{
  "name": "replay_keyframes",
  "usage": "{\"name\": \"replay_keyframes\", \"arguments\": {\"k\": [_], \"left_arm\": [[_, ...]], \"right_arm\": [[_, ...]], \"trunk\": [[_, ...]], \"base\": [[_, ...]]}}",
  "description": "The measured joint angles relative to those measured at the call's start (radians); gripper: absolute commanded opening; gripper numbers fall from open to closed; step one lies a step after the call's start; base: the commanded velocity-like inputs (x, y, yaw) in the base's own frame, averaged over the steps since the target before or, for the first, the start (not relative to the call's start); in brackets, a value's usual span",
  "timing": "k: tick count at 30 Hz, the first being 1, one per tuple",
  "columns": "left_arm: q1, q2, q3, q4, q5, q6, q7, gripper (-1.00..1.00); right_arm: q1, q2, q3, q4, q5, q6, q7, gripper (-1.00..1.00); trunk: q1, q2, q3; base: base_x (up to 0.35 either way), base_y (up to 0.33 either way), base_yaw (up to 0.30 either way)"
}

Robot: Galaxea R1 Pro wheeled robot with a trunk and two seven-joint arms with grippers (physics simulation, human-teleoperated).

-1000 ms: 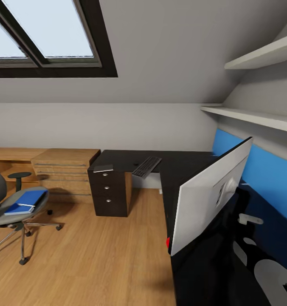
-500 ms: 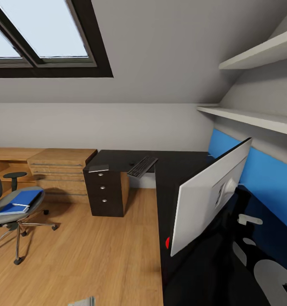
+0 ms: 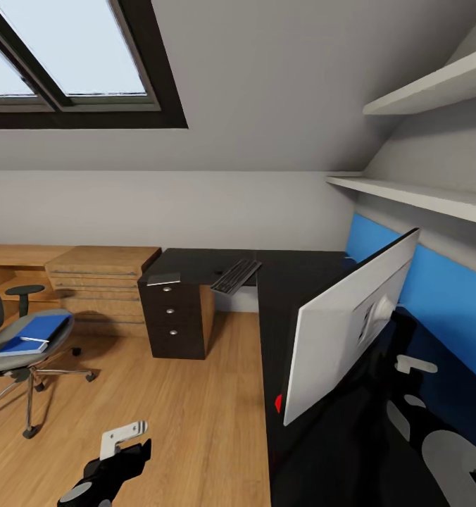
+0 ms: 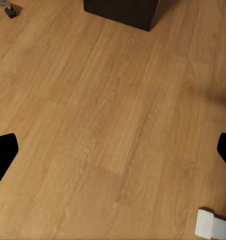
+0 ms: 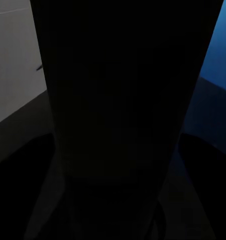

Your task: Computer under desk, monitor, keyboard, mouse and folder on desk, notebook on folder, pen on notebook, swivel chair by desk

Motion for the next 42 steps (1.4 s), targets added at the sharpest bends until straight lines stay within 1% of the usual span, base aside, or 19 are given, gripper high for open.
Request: {"name": "replay_keyframes", "arguments": {"k": [1, 3, 5, 14, 19, 25, 42], "left_arm": [[0.000, 0.000, 0.001, 0.000, 0.000, 0.000, 0.000, 1.00], [-0.001, 0.000, 0.002, 0.002, -0.002, -0.001, 0.001, 1.00], [-0.001, 0.000, 0.003, 0.001, -0.003, -0.002, 0.001, 1.00], [-0.001, 0.000, 0.003, 0.002, -0.003, -0.002, 0.001, 1.00], [-0.001, 0.000, 0.003, 0.002, -0.003, -0.002, 0.001, 1.00], [-0.001, 0.001, 0.003, 0.002, -0.003, -0.001, 0.002, 1.00], [-0.001, 0.000, 0.003, 0.002, -0.003, -0.001, 0.002, 1.00]], "right_arm": [[0.000, 0.000, 0.002, 0.000, 0.000, 0.000, 0.000, -1.00], [-0.001, 0.003, -0.002, -0.002, 0.015, 0.003, 0.003, -1.00], [-0.001, 0.002, 0.001, -0.001, 0.004, 0.001, 0.000, -1.00], [-0.001, 0.002, 0.001, -0.001, 0.006, 0.002, 0.001, -1.00], [-0.001, 0.002, 0.000, 0.000, 0.006, 0.001, 0.001, -1.00], [0.000, 0.002, 0.001, 0.000, 0.004, 0.000, 0.000, -1.00], [0.000, 0.003, -0.001, -0.001, 0.007, 0.001, 0.001, -1.00]], "trunk": [[0.000, 0.000, 0.000], [0.000, 0.000, 0.000], [0.000, 0.000, 0.000], [0.000, 0.000, 0.000], [0.000, 0.000, 0.000], [0.000, 0.000, 0.000], [0.000, 0.000, 0.000]], "base": [[0.000, -0.191, 0.000], [0.000, -0.248, 0.000], [0.000, -0.325, 0.000], [0.003, -0.339, 0.000], [0.153, -0.228, 0.000], [0.220, -0.049, 0.000], [0.059, -0.002, 0.000]]}}
